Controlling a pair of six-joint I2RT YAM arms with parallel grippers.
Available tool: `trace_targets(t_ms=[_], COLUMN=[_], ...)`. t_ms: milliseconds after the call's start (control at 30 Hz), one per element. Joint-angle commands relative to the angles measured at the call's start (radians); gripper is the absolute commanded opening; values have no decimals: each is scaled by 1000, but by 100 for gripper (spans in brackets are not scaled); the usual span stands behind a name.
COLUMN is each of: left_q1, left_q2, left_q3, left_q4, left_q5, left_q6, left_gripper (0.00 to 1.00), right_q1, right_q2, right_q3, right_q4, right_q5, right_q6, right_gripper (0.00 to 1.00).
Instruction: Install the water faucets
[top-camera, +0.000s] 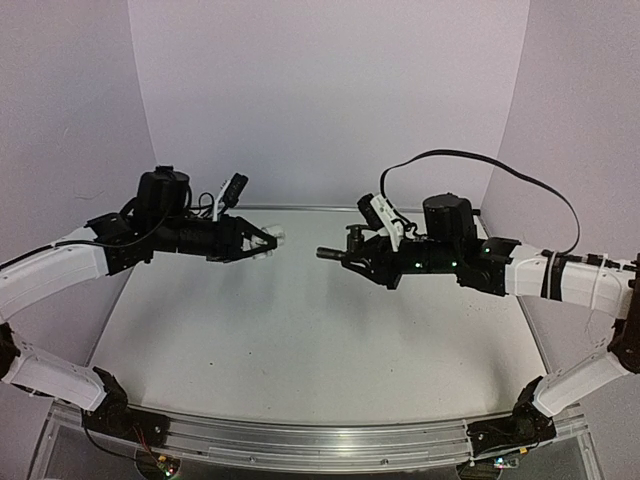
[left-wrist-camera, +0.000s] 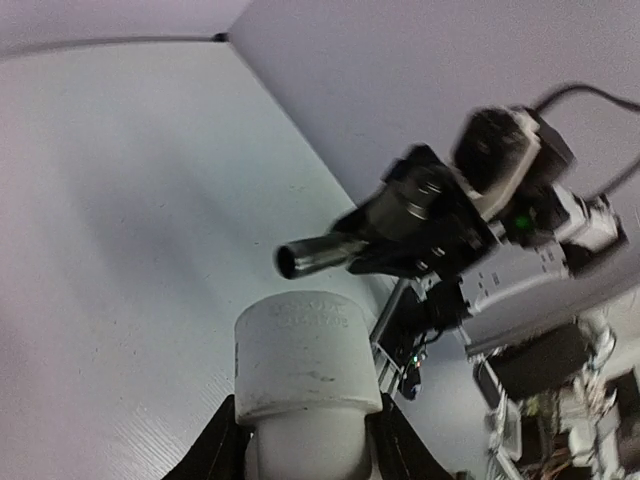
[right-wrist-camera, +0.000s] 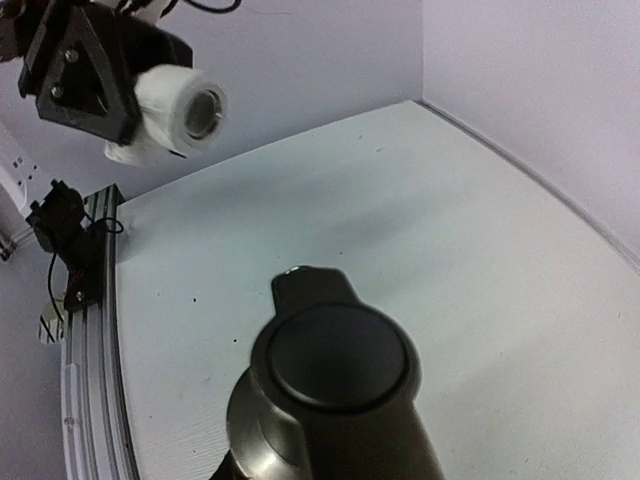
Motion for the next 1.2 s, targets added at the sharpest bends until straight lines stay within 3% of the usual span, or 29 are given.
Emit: trace_targets(t_ms=[0, 300, 633, 1167], left_q1=[23, 86, 175, 182], left_q2=[-17, 19, 84, 120], left_q3=[24, 51, 81, 95], left_q4=[-66, -114, -123, -127], left_q5=[284, 494, 842, 840], left_q6=[460, 715, 754, 756], left_gripper=[0, 0, 0, 0], right_q1=[3, 55, 141, 173], right_q2=[-17, 21, 71, 119], right_q3=[123, 284, 368, 408], right_q4=[-1, -147, -215, -211], right_q5=[-163, -275, -253, -149], right_q6=[-219, -321, -364, -341], right_gripper=[0, 0, 0, 0])
